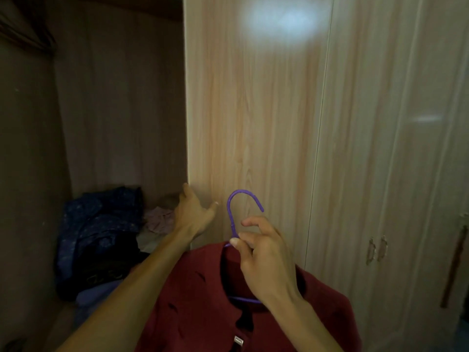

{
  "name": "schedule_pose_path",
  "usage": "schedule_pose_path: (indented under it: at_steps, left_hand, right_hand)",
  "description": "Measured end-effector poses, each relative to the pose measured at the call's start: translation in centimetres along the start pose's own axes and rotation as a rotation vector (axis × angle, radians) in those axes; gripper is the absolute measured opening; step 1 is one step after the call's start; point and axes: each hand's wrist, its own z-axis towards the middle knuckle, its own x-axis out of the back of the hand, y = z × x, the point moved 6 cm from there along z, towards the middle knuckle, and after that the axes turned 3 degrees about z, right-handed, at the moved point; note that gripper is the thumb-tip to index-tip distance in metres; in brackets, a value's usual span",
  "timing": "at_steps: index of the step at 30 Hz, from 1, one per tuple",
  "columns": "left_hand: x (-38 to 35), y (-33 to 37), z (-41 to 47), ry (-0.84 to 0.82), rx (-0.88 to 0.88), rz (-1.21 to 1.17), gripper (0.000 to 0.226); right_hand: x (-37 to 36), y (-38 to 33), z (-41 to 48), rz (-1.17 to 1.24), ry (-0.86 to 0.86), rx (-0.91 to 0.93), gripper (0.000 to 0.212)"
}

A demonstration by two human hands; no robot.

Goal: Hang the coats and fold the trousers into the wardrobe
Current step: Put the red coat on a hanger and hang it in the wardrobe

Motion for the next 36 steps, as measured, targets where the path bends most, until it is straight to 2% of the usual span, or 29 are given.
schedule_pose_path:
  at_steps: [7,11,18,24,29,36]
  left_hand:
    - [0.7,2.0,-4.2,0.004,-0.066,-0.001,0.101]
    - [1.6,3.6,-7.4,0.004,-0.096,0.031,0.097]
    - [3.1,8.1,-14.0,0.006,-0.106,0.073,0.075]
    - [2.1,13.1,-19.8,0.002,-0.133,0.047,0.069]
    - [1.0,17.9,-24.1,-0.039,-0.233,0.056,0.053]
    - [-1.2,24.3,-28.5,-0.14,-0.384,0.044,0.054]
  right_hand:
    - [1.3,-0.8,-2.0,0.047,-0.094,-0.041,0.026]
    - [3.9,-1.0,-3.9,0.047,-0.065,-0.031,0.019]
    - [11.2,-0.3,-7.4,0.074,0.019,-0.001,0.021]
    - [18.6,1.8,-10.2,0.105,0.011,-0.009,0.023]
    - [22.9,2.2,-12.5,0.061,0.039,0.023,0.021]
    - [27.1,4.3,-13.7,0.044,0.037,-0.006,0.011]
